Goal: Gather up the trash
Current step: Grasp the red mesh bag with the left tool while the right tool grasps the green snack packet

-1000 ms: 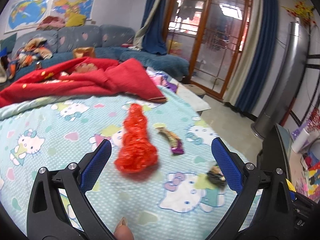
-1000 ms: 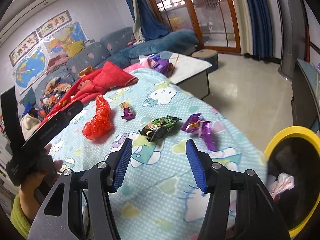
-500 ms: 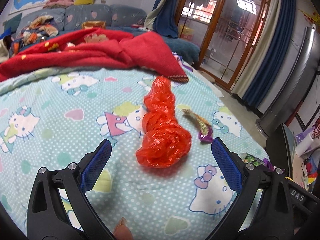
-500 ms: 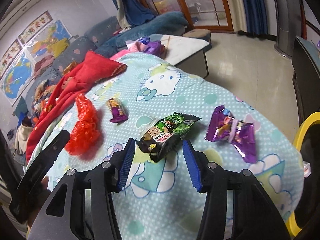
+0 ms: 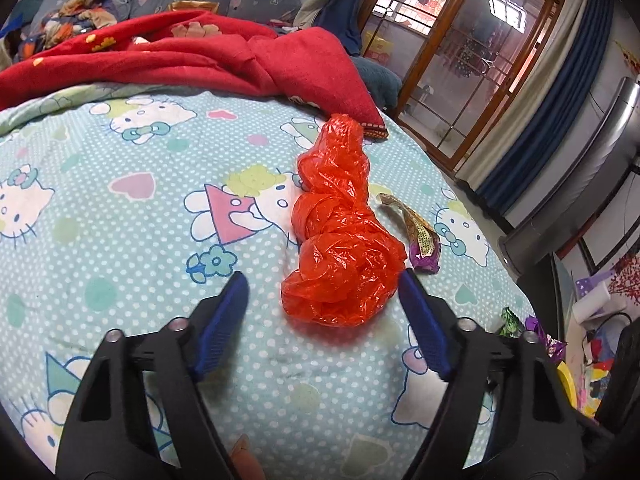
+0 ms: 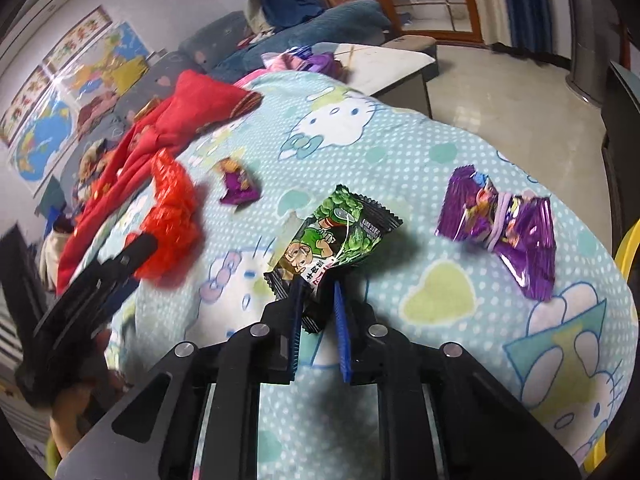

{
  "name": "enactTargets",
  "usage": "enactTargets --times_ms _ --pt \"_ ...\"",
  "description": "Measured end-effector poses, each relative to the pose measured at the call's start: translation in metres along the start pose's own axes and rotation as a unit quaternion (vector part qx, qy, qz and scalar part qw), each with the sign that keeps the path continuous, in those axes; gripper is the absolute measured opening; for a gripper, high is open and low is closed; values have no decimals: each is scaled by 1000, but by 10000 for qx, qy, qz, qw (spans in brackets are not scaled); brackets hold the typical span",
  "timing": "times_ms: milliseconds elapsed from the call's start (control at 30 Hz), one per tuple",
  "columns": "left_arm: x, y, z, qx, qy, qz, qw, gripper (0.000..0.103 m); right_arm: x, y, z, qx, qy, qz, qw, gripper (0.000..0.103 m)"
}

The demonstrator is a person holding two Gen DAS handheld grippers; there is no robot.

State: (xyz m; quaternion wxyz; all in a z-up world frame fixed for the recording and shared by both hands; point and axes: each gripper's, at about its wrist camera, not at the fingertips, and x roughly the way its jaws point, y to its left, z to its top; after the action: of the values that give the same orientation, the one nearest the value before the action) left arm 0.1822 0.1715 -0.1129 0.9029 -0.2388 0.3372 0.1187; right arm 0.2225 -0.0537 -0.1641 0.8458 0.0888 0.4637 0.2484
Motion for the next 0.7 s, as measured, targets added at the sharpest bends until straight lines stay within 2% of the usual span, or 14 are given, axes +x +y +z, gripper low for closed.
enactTargets --times_ms 67,100,133,200,467,700 --pt "2 1 -1 -15 64 -45 10000 44 -4 4 -5 -116 16 -1 9999 13" --pt "3 1 -1 -7 99 -74 9999 27 -6 6 -7 -173 19 8 9998 13" --pt "5 0 -2 19 152 -92 9998 19 -8 8 -8 -225 23 19 9997 13" --pt "4 -1 -2 43 148 -156 9998 12 -13 13 -11 -359 2 32 9993 13" --pt "-20 -13 -3 273 -182 -352 9988 7 -42 24 -17 -755 -228 139 9968 12" --pt "-53 -42 0 628 -555 -673 9942 7 -71 13 -9 -696 -464 149 9964 12"
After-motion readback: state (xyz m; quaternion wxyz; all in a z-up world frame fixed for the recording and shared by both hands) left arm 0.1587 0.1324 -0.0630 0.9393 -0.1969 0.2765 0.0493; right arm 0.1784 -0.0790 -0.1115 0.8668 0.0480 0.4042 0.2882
